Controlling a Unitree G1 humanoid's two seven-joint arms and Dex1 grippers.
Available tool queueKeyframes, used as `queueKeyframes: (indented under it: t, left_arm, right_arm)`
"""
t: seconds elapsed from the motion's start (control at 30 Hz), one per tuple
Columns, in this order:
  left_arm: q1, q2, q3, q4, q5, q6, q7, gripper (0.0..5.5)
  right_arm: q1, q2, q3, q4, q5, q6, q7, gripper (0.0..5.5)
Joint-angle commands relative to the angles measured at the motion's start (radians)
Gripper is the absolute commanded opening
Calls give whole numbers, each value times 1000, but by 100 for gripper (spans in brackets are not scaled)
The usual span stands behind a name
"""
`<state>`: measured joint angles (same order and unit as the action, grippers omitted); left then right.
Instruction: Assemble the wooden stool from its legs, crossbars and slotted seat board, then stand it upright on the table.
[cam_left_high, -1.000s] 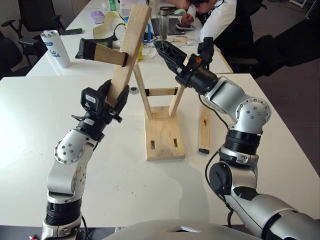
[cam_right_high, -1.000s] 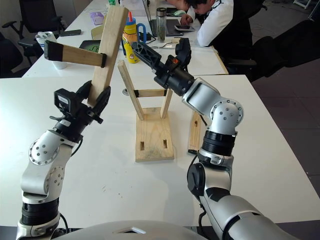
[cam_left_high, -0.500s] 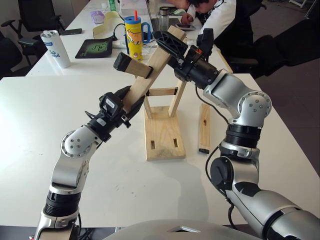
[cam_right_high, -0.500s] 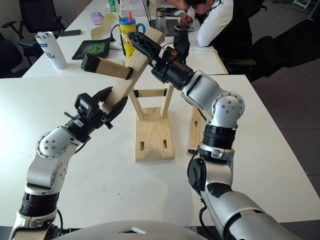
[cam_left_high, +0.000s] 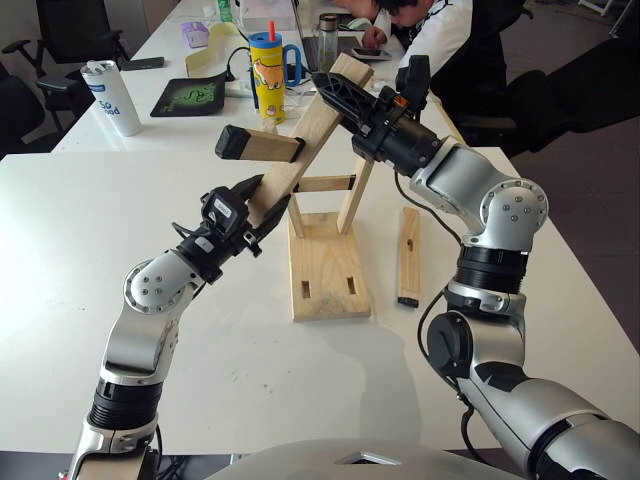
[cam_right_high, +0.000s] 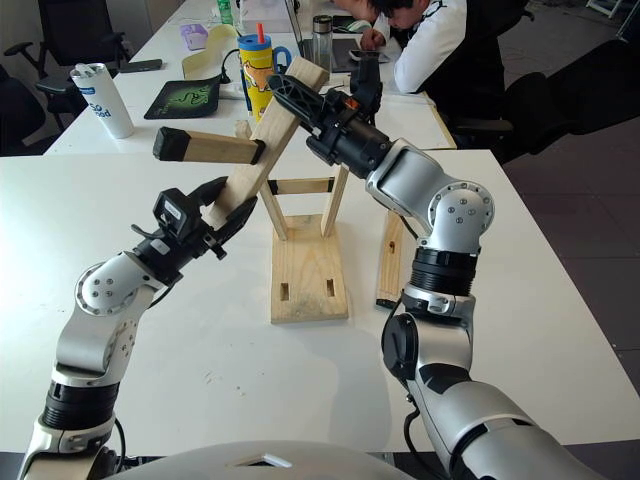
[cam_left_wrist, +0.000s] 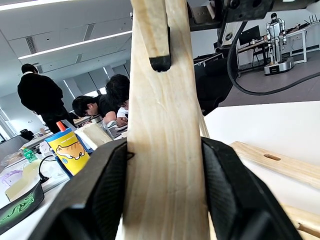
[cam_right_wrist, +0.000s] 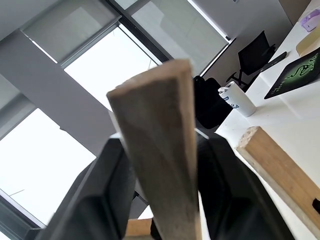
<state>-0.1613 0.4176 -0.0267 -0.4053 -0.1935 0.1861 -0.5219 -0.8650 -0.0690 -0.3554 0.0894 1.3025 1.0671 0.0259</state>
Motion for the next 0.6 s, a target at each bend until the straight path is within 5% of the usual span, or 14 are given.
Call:
queueKeyframes:
  t: [0.03, 0.2, 0.43, 0.6]
  left_arm:
    - [-18, 5, 5, 0, -2, -2, -3, 204]
    - [-11, -2, 5, -7, -12, 5, -2, 204]
    - [-5, -14, 18, -6, -15, 9, 19, 323]
    - [36, -1, 23, -15, -20, 26, 16, 335]
  right_arm:
    - [-26, -16, 10, 6, 0, -12, 15, 120]
    - [-26, -26, 17, 14, 4, -17, 19, 116]
    - [-23, -48, 25, 18, -27, -43, 30, 109]
    - [-27, -107, 11, 49, -109, -97, 66, 104]
